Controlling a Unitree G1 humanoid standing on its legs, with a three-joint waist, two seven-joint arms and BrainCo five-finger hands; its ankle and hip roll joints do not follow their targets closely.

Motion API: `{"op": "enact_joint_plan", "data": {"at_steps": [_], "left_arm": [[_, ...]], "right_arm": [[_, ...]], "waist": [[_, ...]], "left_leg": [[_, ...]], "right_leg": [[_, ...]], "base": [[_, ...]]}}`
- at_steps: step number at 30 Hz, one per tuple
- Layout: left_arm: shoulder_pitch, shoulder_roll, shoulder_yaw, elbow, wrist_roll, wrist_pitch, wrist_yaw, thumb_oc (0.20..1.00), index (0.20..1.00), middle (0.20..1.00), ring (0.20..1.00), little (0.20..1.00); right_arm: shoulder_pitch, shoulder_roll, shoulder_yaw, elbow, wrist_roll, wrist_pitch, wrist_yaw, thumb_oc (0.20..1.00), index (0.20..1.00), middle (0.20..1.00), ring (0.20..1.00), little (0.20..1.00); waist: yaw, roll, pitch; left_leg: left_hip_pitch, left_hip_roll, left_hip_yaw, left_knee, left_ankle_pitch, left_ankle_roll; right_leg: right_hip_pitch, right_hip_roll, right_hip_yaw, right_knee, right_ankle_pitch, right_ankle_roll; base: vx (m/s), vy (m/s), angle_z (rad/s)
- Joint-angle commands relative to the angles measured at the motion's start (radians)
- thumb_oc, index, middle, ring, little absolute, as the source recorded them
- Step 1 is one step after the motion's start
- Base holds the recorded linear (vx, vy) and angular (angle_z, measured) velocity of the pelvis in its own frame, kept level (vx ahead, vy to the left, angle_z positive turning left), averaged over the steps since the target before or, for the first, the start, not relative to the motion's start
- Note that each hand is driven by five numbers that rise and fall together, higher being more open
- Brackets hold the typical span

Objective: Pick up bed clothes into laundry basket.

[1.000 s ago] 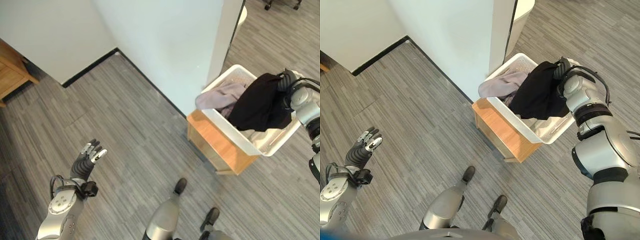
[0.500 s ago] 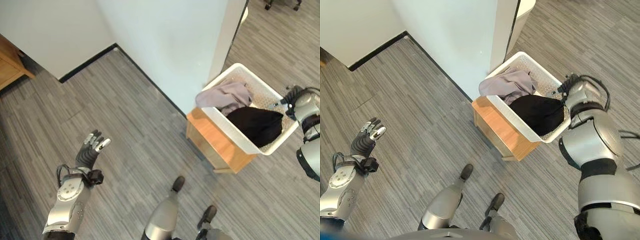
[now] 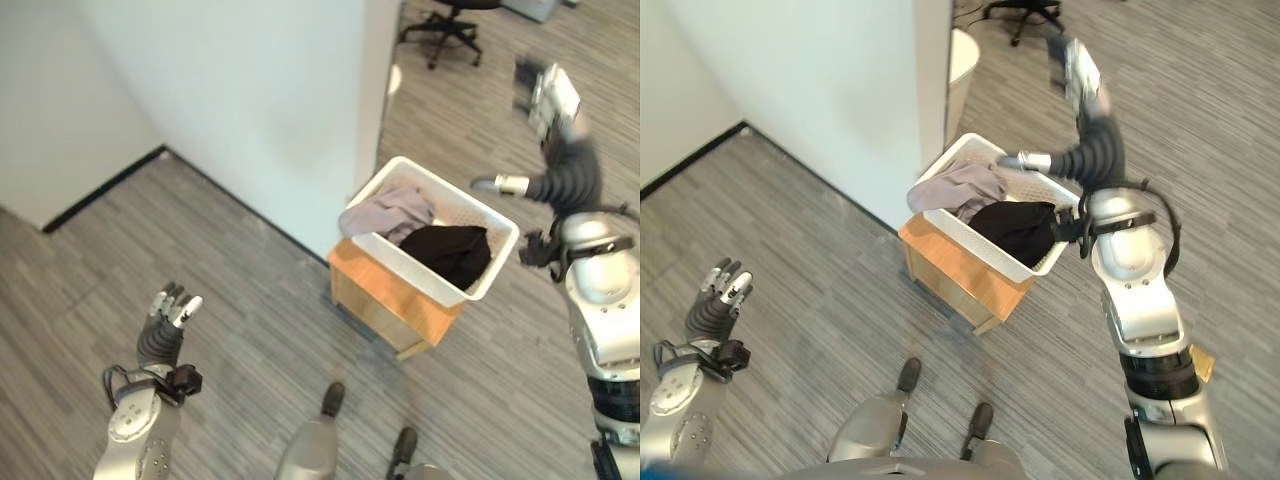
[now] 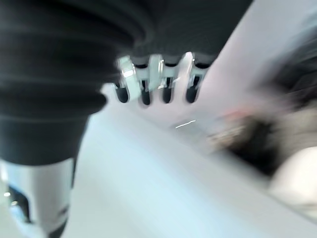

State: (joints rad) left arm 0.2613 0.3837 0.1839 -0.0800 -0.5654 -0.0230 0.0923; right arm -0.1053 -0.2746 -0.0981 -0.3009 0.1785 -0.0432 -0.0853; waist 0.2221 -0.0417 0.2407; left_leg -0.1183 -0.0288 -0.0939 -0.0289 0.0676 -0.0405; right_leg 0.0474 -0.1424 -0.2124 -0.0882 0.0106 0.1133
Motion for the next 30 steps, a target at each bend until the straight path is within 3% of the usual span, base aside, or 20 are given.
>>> {"op": "enact_joint_plan", "data": {"at_steps": [1, 3, 4, 5, 7, 14, 17, 18, 19, 20, 21, 22, 23, 25, 26, 28, 30], "left_arm": [[-0.015, 0.035, 0.069, 0.024, 0.041, -0.059, -0.023, 1.000, 1.000, 1.000, 1.000, 1.000], [0.037, 0.000, 0.111, 0.041, 0.079, -0.062, -0.048, 1.000, 1.000, 1.000, 1.000, 1.000], [0.041, 0.001, 0.111, 0.040, 0.079, -0.062, -0.049, 1.000, 1.000, 1.000, 1.000, 1.000], [0.051, -0.019, 0.114, 0.050, 0.076, -0.063, -0.044, 1.000, 1.000, 1.000, 1.000, 1.000], [0.080, -0.066, 0.152, 0.070, 0.074, -0.057, -0.051, 1.000, 1.000, 1.000, 1.000, 1.000], [0.104, -0.121, 0.143, 0.068, 0.079, -0.058, -0.082, 1.000, 1.000, 1.000, 1.000, 1.000], [0.095, -0.124, 0.116, 0.072, 0.075, -0.061, -0.094, 1.000, 1.000, 1.000, 1.000, 1.000], [0.094, -0.125, 0.116, 0.073, 0.075, -0.061, -0.094, 1.000, 1.000, 1.000, 1.000, 1.000], [0.094, -0.135, 0.116, 0.072, 0.067, -0.059, -0.101, 1.000, 1.000, 1.000, 1.000, 1.000], [0.086, -0.145, 0.109, 0.078, 0.062, -0.057, -0.105, 1.000, 1.000, 1.000, 1.000, 1.000], [0.072, -0.143, 0.109, 0.090, 0.063, -0.055, -0.104, 1.000, 1.000, 1.000, 1.000, 1.000], [0.061, -0.152, 0.093, 0.107, 0.066, -0.043, -0.118, 1.000, 1.000, 1.000, 1.000, 1.000], [0.060, -0.152, 0.093, 0.109, 0.066, -0.044, -0.120, 1.000, 1.000, 1.000, 1.000, 1.000], [0.047, -0.146, 0.095, 0.119, 0.080, -0.048, -0.123, 1.000, 1.000, 1.000, 1.000, 1.000], [0.049, -0.144, 0.095, 0.117, 0.080, -0.048, -0.123, 1.000, 1.000, 1.000, 1.000, 1.000], [0.035, -0.133, 0.105, 0.116, 0.095, -0.049, -0.110, 1.000, 1.000, 1.000, 1.000, 1.000], [0.027, -0.139, 0.119, 0.112, 0.091, -0.054, -0.088, 1.000, 1.000, 1.000, 1.000, 1.000]], "right_arm": [[-0.036, -0.103, 0.101, 0.167, 0.111, -0.057, 0.106, 1.000, 1.000, 1.000, 1.000, 1.000], [0.155, -0.051, 0.056, 0.186, 0.193, -0.045, 0.159, 1.000, 1.000, 1.000, 1.000, 1.000], [0.161, -0.050, 0.056, 0.183, 0.195, -0.044, 0.161, 1.000, 1.000, 1.000, 1.000, 1.000], [0.231, 0.007, 0.056, 0.213, 0.300, -0.040, 0.161, 1.000, 1.000, 1.000, 1.000, 1.000], [0.337, -0.009, 0.018, 0.190, 0.248, -0.002, 0.210, 1.000, 1.000, 1.000, 1.000, 1.000], [0.351, -0.016, 0.003, 0.170, 0.219, 0.014, 0.233, 1.000, 1.000, 1.000, 1.000, 1.000], [0.281, -0.053, 0.034, 0.182, 0.203, 0.005, 0.223, 1.000, 1.000, 1.000, 1.000, 1.000], [0.279, -0.054, 0.034, 0.184, 0.203, 0.004, 0.223, 1.000, 1.000, 1.000, 1.000, 1.000], [0.261, -0.077, 0.037, 0.190, 0.200, 0.005, 0.219, 1.000, 1.000, 1.000, 1.000, 1.000], [0.250, -0.095, 0.031, 0.202, 0.195, 0.003, 0.213, 1.000, 1.000, 1.000, 1.000, 1.000], [0.235, -0.110, 0.019, 0.209, 0.188, 0.003, 0.202, 1.000, 1.000, 1.000, 1.000, 1.000], [0.241, -0.116, -0.001, 0.214, 0.158, 0.001, 0.177, 1.000, 1.000, 1.000, 1.000, 1.000], [0.241, -0.116, 0.001, 0.213, 0.155, 0.000, 0.174, 1.000, 1.000, 1.000, 1.000, 1.000], [0.270, -0.082, -0.039, 0.202, 0.151, -0.006, 0.164, 1.000, 1.000, 1.000, 1.000, 1.000], [0.272, -0.079, -0.040, 0.200, 0.151, -0.006, 0.165, 1.000, 1.000, 1.000, 1.000, 1.000], [0.274, -0.049, -0.045, 0.218, 0.166, -0.016, 0.146, 1.000, 1.000, 1.000, 1.000, 1.000], [0.271, -0.029, -0.045, 0.230, 0.170, -0.022, 0.133, 1.000, 1.000, 1.000, 1.000, 1.000]], "waist": [[0.021, 0.021, -0.058], [0.005, 0.031, -0.075], [0.005, 0.030, -0.077], [-0.004, 0.032, -0.079], [-0.021, 0.039, -0.094], [-0.022, 0.060, -0.116], [0.011, 0.093, -0.080], [0.008, 0.095, -0.080], [0.029, 0.107, -0.044], [0.028, 0.111, -0.026], [0.018, 0.106, -0.014], [-0.022, 0.084, -0.030], [-0.016, 0.087, -0.030], [-0.064, 0.071, -0.046], [-0.064, 0.070, -0.047], [-0.078, 0.066, -0.062], [-0.059, 0.077, -0.079]], "left_leg": [[-0.008, 0.012, -0.032, -0.016, -0.002, 0.009], [0.005, 0.016, -0.035, -0.020, 0.000, 0.002], [0.007, 0.016, -0.036, -0.021, 0.000, 0.002], [0.012, 0.017, -0.035, -0.022, 0.002, 0.000], [0.019, 0.024, -0.036, -0.019, 0.004, -0.006], [0.035, 0.043, -0.065, -0.010, 0.019, -0.025], [0.000, 0.065, -0.115, -0.002, 0.086, -0.076], [-0.001, 0.066, -0.119, -0.003, 0.088, -0.078], [-0.036, 0.078, -0.133, 0.007, 0.122, -0.110], [-0.067, 0.084, -0.114, 0.027, 0.136, -0.109], [-0.086, 0.111, -0.007, 0.070, 0.125, -0.095], [-0.071, 0.169, 0.182, 0.098, 0.078, -0.080], [-0.084, 0.171, 0.201, 0.112, 0.084, -0.066], [-0.032, 0.243, 0.458, 0.210, -0.005, -0.063], [-0.034, 0.245, 0.457, 0.219, -0.012, -0.063], [0.010, 0.271, 0.585, 0.256, -0.053, -0.049], [0.041, 0.251, 0.592, 0.251, -0.089, -0.050]], "right_leg": [[0.036, -0.043, -0.062, 0.074, -0.086, 0.029], [0.052, -0.037, -0.069, 0.067, -0.093, 0.023], [0.054, -0.037, -0.070, 0.066, -0.093, 0.023], [0.062, -0.035, -0.071, 0.065, -0.096, 0.021], [0.072, -0.028, -0.070, 0.066, -0.106, 0.012], [0.099, -0.011, -0.082, 0.090, -0.140, -0.010], [0.097, 0.018, -0.116, 0.103, -0.161, -0.042], [0.098, 0.020, -0.120, 0.103, -0.161, -0.043], [0.096, 0.025, -0.157, 0.095, -0.166, -0.053], [0.086, 0.021, -0.181, 0.096, -0.153, -0.052], [0.068, 0.007, -0.218, 0.107, -0.143, -0.054], [0.063, -0.006, -0.273, 0.110, -0.158, -0.053], [0.050, -0.011, -0.283, 0.116, -0.143, -0.053], [0.058, -0.025, -0.384, 0.113, -0.152, -0.069], [0.061, -0.024, -0.385, 0.111, -0.153, -0.068], [0.062, -0.037, -0.470, 0.116, -0.151, -0.083], [0.069, -0.064, -0.538, 0.145, -0.148, -0.085]], "base": [[-0.03, -0.032, -0.10], [-0.02, -0.048, 0.04], [-0.03, -0.056, 0.11], [-0.01, -0.025, 0.05], [-0.03, -0.061, 0.02], [-0.02, -0.083, 0.12], [-0.14, -0.142, 0.25], [-0.19, -0.100, 0.53], [-0.22, -0.077, 0.86], [-0.35, -0.095, 1.18], [-0.31, -0.107, 1.17], [-0.27, -0.064, 1.44], [-0.19, -0.126, 1.41], [-0.22, -0.080, 1.09], [-0.23, -0.025, 0.91], [-0.15, -0.012, 1.83], [-0.01, 0.096, 1.30]]}}
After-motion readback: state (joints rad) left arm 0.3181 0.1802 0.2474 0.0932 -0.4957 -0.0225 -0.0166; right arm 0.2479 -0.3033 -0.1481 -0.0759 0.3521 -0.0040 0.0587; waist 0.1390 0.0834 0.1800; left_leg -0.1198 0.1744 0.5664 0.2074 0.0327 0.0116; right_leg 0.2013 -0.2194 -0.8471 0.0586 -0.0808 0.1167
